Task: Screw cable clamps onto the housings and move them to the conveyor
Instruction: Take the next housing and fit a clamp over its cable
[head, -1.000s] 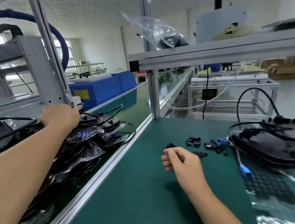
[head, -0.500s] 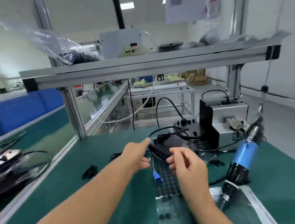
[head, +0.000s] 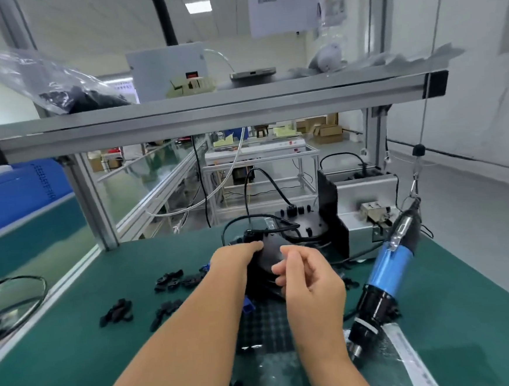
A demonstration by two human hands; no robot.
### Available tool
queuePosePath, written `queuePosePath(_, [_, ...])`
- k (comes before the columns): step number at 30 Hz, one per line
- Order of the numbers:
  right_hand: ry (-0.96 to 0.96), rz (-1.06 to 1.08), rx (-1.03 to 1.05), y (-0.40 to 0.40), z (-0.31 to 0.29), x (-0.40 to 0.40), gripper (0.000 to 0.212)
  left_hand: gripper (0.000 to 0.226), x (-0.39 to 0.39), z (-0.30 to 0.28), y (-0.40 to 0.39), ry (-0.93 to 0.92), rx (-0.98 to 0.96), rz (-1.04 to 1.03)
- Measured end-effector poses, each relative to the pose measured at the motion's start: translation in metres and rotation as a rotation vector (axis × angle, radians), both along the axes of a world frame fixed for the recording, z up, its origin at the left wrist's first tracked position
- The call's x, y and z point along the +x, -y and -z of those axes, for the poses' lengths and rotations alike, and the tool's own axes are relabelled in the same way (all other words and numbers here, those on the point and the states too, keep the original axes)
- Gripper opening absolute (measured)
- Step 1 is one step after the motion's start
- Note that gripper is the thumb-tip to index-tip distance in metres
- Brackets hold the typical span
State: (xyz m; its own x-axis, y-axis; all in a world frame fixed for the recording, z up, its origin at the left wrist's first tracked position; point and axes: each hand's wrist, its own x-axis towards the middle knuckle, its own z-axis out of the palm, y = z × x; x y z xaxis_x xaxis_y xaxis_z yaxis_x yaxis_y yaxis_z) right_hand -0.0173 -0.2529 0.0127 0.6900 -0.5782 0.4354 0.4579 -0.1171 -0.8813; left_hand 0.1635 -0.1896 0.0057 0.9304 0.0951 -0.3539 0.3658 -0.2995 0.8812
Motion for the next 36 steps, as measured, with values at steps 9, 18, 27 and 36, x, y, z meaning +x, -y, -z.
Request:
queuePosePath(9, [0.062, 0.04, 0.047, 0.004, -0.005, -0.01, 0.024, 0.042, -0.039, -0.052, -0.064, 0.147, -0.338, -0.065])
queuePosePath(18, [0.125, -0.164, -0.432, -0.031, -0.018, -0.035, 0.017, 0.077, -0.198, -0.033, -0.192, -0.051, -0.135, 0.235])
queuePosePath(27, [-0.292, -0.337, -1.25, -0.054, -0.003, -0.076, 0.044, 0.075, -0.226, -0.002, -0.207, 0.013, 0.048, 0.303])
queuePosePath(36, [-0.281, -0.295, -1.297, -0.041, -0.017, -0.076, 0.034, 0.045, -0.198, 0.0, -0.221, 0.242, 0.543, 0.479])
